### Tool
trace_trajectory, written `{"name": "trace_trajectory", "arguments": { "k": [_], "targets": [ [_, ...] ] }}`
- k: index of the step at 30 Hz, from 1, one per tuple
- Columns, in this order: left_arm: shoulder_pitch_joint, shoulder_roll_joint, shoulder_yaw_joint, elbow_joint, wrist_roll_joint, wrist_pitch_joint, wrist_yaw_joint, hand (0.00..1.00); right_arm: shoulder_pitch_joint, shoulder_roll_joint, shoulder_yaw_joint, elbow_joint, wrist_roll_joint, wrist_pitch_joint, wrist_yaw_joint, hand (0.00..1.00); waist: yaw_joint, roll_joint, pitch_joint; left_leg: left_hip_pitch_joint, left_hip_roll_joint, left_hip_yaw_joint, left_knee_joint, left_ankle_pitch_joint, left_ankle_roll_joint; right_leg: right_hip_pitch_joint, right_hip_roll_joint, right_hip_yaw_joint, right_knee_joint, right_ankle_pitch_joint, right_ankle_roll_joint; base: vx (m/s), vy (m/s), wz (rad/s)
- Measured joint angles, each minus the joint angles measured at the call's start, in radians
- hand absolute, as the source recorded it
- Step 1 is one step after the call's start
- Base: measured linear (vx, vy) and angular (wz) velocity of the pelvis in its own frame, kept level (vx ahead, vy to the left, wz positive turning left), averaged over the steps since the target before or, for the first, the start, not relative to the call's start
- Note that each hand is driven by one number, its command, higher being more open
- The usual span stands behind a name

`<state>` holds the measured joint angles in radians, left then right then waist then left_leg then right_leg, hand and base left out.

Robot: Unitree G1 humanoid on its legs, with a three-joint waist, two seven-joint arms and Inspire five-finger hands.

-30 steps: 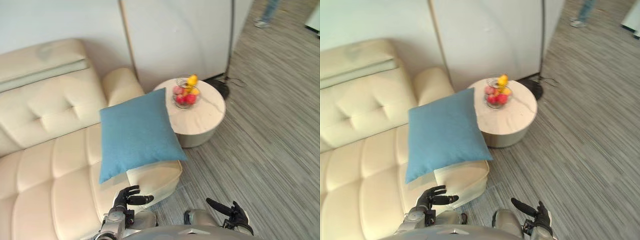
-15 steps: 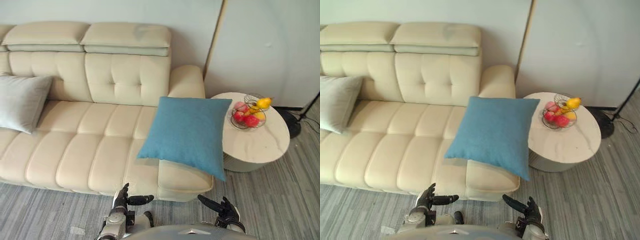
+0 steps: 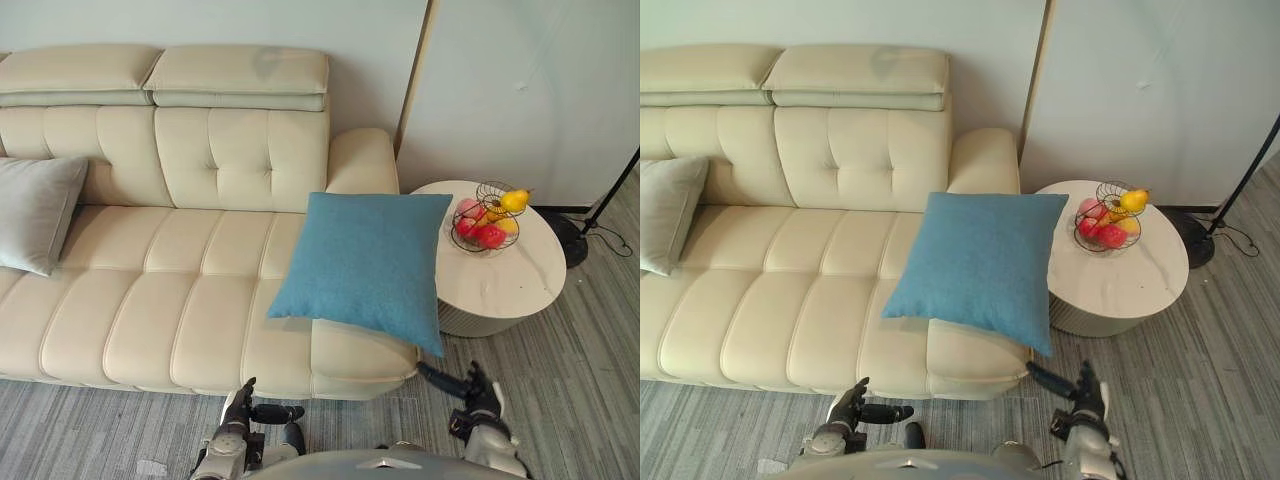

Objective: Pick up cushions and gather them together orderly.

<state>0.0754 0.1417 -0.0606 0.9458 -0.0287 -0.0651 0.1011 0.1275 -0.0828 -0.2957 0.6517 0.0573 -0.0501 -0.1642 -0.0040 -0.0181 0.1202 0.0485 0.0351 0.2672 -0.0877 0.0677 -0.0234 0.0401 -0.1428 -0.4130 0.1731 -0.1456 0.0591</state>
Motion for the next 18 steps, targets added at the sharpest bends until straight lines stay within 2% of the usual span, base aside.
{"name": "trace_trajectory", "arguments": {
  "k": [5, 9, 12, 18],
  "targets": [
    [0.017, 0.042, 0.052, -0.107, 0.0, -0.002, 0.002, 1.0, 0.009, -0.031, -0.049, -0.125, -0.078, -0.003, 0.008, 1.0, -0.003, 0.004, -0.001, 0.004, 0.014, 0.027, 0.0, -0.008, -0.011, -0.002, 0.022, 0.038, -0.029, 0.014, -0.007, 0.02, -0.007, -0.24],
    [0.028, 0.052, 0.121, -0.162, 0.0, -0.002, 0.002, 1.0, 0.016, -0.047, -0.124, -0.193, -0.078, -0.002, 0.008, 1.0, -0.01, 0.008, -0.002, 0.015, 0.02, 0.03, 0.001, -0.011, -0.016, -0.001, 0.033, 0.087, -0.055, 0.03, -0.014, 0.03, -0.014, -0.31],
    [0.037, 0.06, 0.167, -0.208, -0.004, -0.002, 0.003, 1.0, 0.019, -0.073, -0.139, -0.247, -0.075, -0.002, 0.009, 1.0, -0.028, 0.009, -0.002, 0.025, 0.022, 0.033, 0.001, -0.014, -0.019, 0.003, 0.036, 0.114, -0.06, 0.037, -0.016, 0.0, 0.003, -0.21],
    [0.03, 0.087, 0.205, -0.317, -0.051, -0.015, 0.024, 1.0, 0.013, -0.094, -0.146, -0.288, -0.031, -0.012, 0.015, 1.0, -0.032, 0.013, -0.005, 0.029, 0.028, 0.037, 0.001, -0.019, -0.021, -0.002, 0.041, 0.145, -0.068, 0.056, -0.011, -0.06, 0.023, -0.08]
  ]
}}
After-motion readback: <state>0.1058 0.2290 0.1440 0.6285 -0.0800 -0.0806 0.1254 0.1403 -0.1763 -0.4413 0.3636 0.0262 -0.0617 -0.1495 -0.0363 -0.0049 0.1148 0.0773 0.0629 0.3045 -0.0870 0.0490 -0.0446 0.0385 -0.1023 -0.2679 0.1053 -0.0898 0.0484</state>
